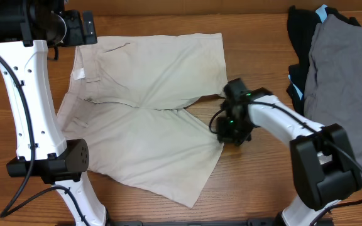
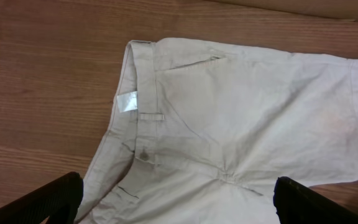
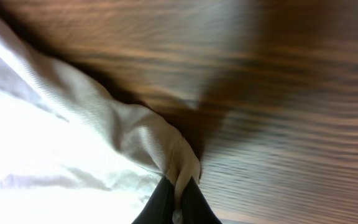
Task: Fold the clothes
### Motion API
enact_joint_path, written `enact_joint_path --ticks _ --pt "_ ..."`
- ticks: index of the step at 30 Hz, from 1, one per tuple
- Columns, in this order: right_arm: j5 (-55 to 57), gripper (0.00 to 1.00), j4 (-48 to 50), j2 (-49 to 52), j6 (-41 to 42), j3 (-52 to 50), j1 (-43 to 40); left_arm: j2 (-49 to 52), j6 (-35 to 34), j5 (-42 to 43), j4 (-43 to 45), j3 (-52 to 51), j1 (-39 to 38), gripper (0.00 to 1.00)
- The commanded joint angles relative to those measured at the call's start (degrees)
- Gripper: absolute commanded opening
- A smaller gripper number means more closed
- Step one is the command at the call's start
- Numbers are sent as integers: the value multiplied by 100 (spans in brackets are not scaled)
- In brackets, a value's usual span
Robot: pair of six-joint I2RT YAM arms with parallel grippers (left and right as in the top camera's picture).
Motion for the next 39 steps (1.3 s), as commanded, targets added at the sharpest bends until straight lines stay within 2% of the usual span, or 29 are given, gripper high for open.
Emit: enact_joint_path --ticks 1,6,9,23,24,27,28,29,39 --pt "-221 4 -125 -111 -435 -20 -546 -15 199 -66 -28 -24 -15 100" --pt "-765 4 -170 -111 -925 -20 -1117 -15 199 -59 -35 -26 -15 100" --pt "-739 4 -157 -111 -949 -20 -1263 -13 197 -52 -26 -79 -20 100" --pt "-793 7 -225 -111 -962 -20 -1285 4 223 -37 39 -846 -101 100" --pt "-804 12 -249 -111 -964 -20 -1285 4 267 -37 61 -920 -103 100" --pt "-802 51 -310 -111 -964 -17 -1285 7 284 -33 186 -1193 -138 100" --pt "-802 61 -345 -114 -964 2 -1287 7 297 -20 264 -1322 -173 100" --pt "-802 66 -387 -116 -964 31 -1292 9 339 15 345 -1443 -197 100" --pt "-745 71 -1569 -116 -1217 1296 -1296 269 566 175 1154 -2675 -326 100"
